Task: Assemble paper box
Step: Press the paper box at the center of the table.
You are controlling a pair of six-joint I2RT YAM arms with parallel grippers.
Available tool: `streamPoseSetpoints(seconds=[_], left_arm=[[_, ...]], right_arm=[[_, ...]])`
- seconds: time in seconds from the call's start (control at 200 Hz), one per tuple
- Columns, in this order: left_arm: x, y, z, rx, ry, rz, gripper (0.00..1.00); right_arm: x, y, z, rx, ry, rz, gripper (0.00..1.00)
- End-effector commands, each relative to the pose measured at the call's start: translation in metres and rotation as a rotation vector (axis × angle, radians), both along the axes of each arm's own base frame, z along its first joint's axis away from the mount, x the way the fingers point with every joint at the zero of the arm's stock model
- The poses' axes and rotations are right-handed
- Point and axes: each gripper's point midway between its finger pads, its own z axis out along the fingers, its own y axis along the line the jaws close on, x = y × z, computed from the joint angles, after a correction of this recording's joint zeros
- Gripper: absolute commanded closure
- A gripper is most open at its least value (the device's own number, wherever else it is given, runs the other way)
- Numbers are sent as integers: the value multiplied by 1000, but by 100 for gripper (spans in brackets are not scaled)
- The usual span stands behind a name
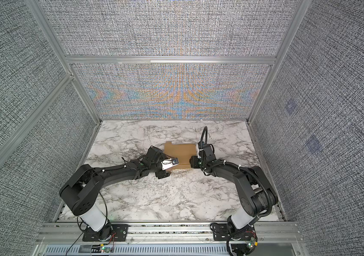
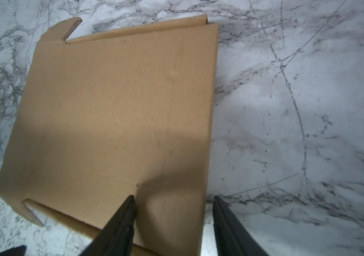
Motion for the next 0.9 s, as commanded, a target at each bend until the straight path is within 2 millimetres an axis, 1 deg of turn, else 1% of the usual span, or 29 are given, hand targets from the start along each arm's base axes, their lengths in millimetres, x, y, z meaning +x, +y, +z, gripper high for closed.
streamPoseSetpoints(seconds=[0.0, 0.075, 0.14, 0.25, 0.33, 0.42, 0.445, 0.505, 0.56, 0.605, 0.62, 0.64, 0.735, 0.895], left_arm=[[-2, 1, -6, 37, -18, -44, 21], [1, 2, -8, 46, -34, -35, 22], [4, 2, -6, 48, -49, -27, 27], [11, 3, -7, 52, -58, 4, 30], [14, 4, -8, 63, -60, 21, 35], [18, 7, -9, 82, -76, 35, 37], [18, 8, -9, 84, -79, 39, 39], [21, 10, -9, 96, -89, 48, 40], [21, 10, -9, 106, -94, 41, 47], [21, 11, -9, 114, -99, 37, 49], [21, 11, -9, 116, -101, 36, 52], [22, 11, -8, 121, -106, 33, 53], [25, 14, -8, 143, -131, 31, 54], [34, 16, -8, 165, -162, 58, 54]], right_arm=[[-30, -21, -32, -112, 147, -12, 44], [-30, -21, -32, -114, 149, -12, 44], [-31, -22, -33, -115, 149, -13, 44], [-32, -22, -34, -116, 153, -12, 45], [-32, -23, -34, -119, 151, -12, 45], [-32, -23, -33, -118, 147, -11, 45], [-32, -22, -33, -118, 146, -11, 45], [-32, -22, -33, -116, 147, -11, 45], [-32, -22, -33, -117, 147, -10, 45], [-32, -22, -33, -117, 146, -11, 45], [-32, -22, -34, -118, 149, -10, 45], [-32, -22, -34, -119, 149, -10, 45], [-34, -23, -36, -122, 154, -9, 45], [-32, -23, -34, -121, 148, -6, 45]])
